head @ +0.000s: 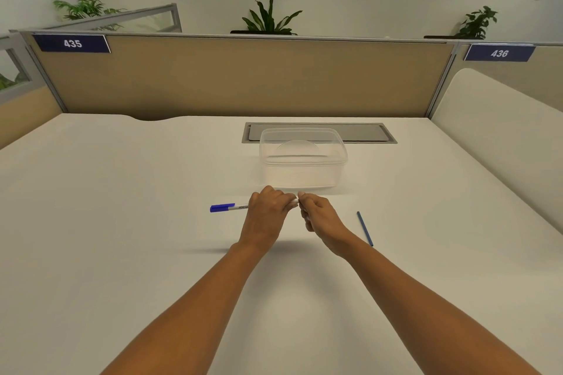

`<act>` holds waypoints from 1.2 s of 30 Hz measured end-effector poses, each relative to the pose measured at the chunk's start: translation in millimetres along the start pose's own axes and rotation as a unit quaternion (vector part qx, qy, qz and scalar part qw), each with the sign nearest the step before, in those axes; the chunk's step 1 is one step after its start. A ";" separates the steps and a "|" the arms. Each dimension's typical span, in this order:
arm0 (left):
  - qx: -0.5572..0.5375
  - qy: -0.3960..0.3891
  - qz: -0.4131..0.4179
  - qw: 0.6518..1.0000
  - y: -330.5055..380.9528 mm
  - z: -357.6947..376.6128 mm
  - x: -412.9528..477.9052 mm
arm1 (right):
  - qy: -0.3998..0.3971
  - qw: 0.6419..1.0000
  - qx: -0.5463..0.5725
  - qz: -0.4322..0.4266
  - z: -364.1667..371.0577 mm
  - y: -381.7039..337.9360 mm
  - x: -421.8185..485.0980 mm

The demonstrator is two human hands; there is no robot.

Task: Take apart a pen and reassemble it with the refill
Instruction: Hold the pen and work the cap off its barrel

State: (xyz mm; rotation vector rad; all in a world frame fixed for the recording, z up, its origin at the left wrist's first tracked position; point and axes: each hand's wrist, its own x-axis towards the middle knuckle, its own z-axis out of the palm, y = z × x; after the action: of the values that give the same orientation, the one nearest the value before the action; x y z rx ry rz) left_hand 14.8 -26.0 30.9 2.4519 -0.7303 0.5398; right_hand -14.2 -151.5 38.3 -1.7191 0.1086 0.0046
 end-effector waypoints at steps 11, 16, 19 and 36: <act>0.020 -0.011 -0.017 1.000 -5.2 -1.5 -1.6 | -0.011 0.987 -0.139 -0.080 1.9 4.1 -0.3; 0.018 -0.017 -0.016 1.000 -4.5 -1.5 -1.8 | -0.007 0.975 -0.187 -0.119 0.7 4.9 -0.8; 0.010 -0.014 -0.013 1.000 -2.8 -1.3 -1.3 | -0.014 0.978 -0.172 -0.114 -2.2 4.7 -0.1; -0.002 -0.020 -0.014 1.000 0.7 2.7 0.5 | 0.005 0.998 -0.048 -0.036 -6.1 6.1 4.5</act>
State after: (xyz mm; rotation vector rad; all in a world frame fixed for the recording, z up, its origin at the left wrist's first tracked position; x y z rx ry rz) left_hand 15.4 -28.3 29.2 2.4721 -0.7099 0.4794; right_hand -10.6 -158.7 32.8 -1.8181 0.0542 -0.0523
